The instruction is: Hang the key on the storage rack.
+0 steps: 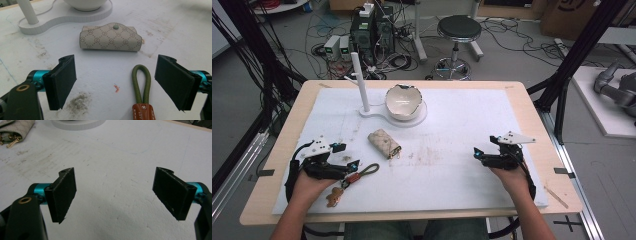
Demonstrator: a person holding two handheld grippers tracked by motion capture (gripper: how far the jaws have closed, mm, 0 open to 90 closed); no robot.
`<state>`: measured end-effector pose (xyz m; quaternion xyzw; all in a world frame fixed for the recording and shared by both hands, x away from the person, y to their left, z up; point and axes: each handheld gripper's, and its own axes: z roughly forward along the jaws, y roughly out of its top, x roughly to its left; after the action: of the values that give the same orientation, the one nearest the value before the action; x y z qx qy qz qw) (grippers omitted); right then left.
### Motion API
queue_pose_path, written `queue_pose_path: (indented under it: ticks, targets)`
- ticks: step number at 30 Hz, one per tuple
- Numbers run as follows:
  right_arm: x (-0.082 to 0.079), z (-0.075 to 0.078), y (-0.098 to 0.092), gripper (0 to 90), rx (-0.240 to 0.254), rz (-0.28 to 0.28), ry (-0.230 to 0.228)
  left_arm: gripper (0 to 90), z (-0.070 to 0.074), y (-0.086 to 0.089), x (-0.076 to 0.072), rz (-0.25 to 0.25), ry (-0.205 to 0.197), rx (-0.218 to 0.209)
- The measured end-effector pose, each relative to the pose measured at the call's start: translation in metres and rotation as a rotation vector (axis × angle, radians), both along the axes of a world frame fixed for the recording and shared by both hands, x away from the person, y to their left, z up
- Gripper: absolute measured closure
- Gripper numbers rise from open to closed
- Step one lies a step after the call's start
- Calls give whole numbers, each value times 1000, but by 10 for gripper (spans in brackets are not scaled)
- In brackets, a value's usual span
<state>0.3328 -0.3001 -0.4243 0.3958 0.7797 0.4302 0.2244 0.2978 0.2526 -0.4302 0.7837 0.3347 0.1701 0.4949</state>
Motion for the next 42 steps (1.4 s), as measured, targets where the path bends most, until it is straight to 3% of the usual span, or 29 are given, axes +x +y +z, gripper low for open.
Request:
queue_pose_path:
  ticks: [8, 12, 23, 27, 32, 38, 42]
  targets:
    - [2, -3, -1, 195, -6, 2, 18, 175, 0, -3, -2, -15, 3, 18]
    - [2, -1, -1, 195, -3, -3, 5, 174, -1, -2, -4, -21, 6, 23]
    - [7, -2, 3, 195, -10, 0, 13, 175, -5, 1, -10, -36, 37, 53]
    - [8, -3, 5, 195, -10, 4, 14, 181, -8, -1, -11, -54, 61, 82]
    - [8, -3, 5, 195, -10, 8, 15, 238, -14, -3, -11, -86, 99, 120]
    - [8, -3, 6, 195, -12, 11, 19, 314, -14, -2, -12, -90, 109, 128]
    - [8, -4, 7, 195, -18, 19, 22, 382, -15, -3, -13, -108, 117, 160]
